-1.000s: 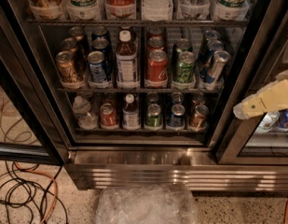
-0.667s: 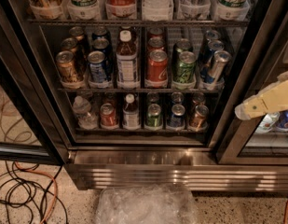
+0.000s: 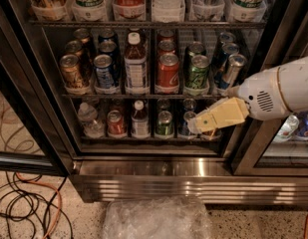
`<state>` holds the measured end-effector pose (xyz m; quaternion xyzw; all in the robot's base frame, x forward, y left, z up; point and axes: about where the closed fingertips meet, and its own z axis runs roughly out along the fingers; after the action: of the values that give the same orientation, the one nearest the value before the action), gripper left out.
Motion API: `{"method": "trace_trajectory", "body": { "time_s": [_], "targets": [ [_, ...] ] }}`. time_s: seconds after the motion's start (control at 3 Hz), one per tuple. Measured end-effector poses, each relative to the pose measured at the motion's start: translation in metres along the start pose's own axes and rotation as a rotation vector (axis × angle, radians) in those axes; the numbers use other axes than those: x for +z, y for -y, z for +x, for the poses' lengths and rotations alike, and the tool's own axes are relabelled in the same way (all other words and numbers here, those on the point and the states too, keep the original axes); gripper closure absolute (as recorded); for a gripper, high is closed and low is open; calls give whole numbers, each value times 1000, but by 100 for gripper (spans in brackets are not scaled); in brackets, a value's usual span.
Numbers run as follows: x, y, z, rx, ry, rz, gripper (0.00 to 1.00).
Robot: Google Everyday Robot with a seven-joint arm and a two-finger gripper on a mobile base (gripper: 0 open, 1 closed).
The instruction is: Pick redbull can from middle shelf of fridge
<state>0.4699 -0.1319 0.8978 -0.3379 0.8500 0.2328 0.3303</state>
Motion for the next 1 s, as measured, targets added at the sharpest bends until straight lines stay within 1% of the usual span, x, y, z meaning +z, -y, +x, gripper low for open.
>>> {"method": "trace_trajectory", "body": {
  "time_s": [0.33,0.67,1.0],
  "targets": [
    [0,0,0,0,0,0,0],
    [3,0,1,9,44,53,0],
    [12,-36,15,-6,130,120,0]
  ]
}}
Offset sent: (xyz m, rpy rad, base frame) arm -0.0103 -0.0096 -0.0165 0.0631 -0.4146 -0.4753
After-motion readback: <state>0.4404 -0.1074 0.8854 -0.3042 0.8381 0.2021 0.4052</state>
